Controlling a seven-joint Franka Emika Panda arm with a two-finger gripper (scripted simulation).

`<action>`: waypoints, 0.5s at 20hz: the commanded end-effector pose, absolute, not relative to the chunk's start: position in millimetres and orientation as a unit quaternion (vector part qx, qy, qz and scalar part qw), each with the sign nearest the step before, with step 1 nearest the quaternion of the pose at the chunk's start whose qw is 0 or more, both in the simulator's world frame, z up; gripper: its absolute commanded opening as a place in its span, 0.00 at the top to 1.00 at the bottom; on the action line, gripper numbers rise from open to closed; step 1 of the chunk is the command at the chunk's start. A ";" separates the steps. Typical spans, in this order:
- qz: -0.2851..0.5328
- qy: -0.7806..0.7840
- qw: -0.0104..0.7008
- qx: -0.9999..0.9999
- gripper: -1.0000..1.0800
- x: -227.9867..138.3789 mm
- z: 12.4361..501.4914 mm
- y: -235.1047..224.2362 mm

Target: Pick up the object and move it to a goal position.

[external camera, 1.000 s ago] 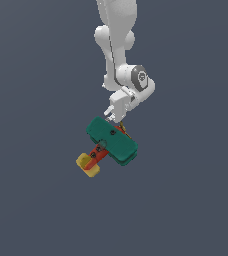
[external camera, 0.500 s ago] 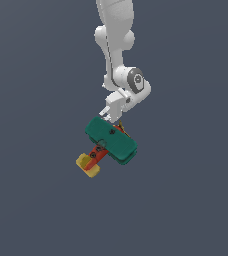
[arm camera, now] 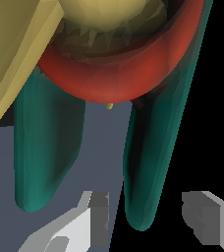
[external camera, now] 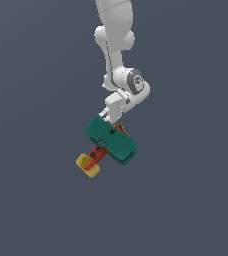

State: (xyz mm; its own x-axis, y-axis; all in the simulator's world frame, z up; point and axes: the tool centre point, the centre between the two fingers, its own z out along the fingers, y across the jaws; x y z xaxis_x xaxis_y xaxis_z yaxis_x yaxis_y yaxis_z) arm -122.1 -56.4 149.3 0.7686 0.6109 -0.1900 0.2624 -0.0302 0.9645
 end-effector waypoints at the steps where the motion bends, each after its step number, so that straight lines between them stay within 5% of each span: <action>1: 0.140 0.310 0.623 0.704 0.38 -122.1 149.3 -56.5; 10: 0.140 0.310 0.623 0.704 0.38 -114.3 146.6 -68.0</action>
